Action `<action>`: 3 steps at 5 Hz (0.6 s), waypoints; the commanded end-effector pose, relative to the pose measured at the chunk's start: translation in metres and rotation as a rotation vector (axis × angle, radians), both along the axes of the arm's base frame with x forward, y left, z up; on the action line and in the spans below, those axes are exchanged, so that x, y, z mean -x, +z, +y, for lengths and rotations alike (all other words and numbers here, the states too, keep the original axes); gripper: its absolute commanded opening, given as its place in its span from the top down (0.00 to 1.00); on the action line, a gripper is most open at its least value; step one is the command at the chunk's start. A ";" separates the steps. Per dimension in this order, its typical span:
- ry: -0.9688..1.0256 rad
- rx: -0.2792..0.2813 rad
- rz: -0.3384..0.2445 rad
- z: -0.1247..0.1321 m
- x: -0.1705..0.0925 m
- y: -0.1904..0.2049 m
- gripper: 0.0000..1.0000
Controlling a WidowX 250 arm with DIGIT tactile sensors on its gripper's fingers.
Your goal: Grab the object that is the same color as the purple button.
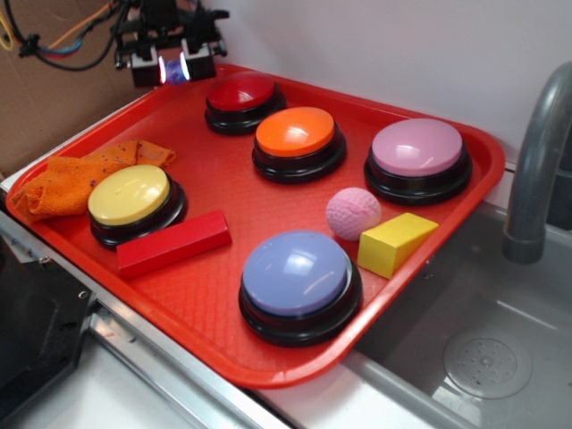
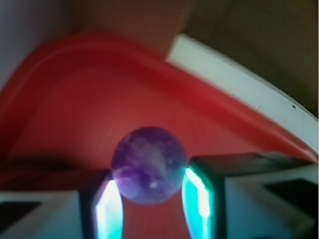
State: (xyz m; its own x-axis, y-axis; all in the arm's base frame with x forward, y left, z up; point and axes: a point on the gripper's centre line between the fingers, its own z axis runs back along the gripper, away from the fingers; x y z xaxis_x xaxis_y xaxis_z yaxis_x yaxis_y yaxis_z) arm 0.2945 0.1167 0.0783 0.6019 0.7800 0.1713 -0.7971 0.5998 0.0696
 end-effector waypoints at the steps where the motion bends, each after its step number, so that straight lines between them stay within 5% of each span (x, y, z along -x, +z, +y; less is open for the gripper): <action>1: -0.490 0.096 -0.086 -0.039 0.020 0.057 1.00; 3: -0.655 0.165 -0.055 -0.066 0.043 0.045 1.00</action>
State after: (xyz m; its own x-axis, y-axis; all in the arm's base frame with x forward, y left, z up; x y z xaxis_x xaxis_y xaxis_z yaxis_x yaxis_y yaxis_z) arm 0.2590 0.0232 0.1014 0.9560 0.2871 0.0610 -0.2816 0.9557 -0.0854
